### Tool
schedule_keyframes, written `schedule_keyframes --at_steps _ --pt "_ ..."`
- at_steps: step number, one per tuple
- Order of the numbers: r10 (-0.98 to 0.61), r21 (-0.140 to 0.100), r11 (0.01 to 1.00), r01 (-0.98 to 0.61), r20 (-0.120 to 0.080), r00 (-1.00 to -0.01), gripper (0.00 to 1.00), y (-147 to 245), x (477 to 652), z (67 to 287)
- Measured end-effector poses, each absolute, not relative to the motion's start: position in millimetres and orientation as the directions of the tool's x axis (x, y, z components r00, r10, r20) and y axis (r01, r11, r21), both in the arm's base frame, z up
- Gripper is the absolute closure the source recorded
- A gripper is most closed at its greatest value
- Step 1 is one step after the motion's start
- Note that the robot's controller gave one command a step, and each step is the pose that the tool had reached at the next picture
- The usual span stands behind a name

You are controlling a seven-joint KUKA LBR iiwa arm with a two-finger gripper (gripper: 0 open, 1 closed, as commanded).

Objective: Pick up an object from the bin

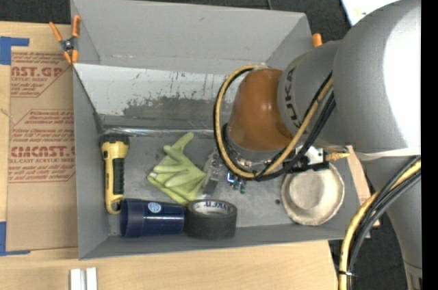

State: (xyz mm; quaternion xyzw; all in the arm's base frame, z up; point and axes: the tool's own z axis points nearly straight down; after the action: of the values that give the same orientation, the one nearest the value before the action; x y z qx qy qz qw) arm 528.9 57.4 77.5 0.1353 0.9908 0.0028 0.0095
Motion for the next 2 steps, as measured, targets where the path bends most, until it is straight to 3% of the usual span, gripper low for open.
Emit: schedule_keyframes --at_steps 1,2 --pt "0.24 0.006 0.971 0.24 -0.018 -0.97 1.0 62 525.4 117" --pt "0.033 0.003 0.999 0.033 -0.017 -0.999 1.0 64 527.9 161"
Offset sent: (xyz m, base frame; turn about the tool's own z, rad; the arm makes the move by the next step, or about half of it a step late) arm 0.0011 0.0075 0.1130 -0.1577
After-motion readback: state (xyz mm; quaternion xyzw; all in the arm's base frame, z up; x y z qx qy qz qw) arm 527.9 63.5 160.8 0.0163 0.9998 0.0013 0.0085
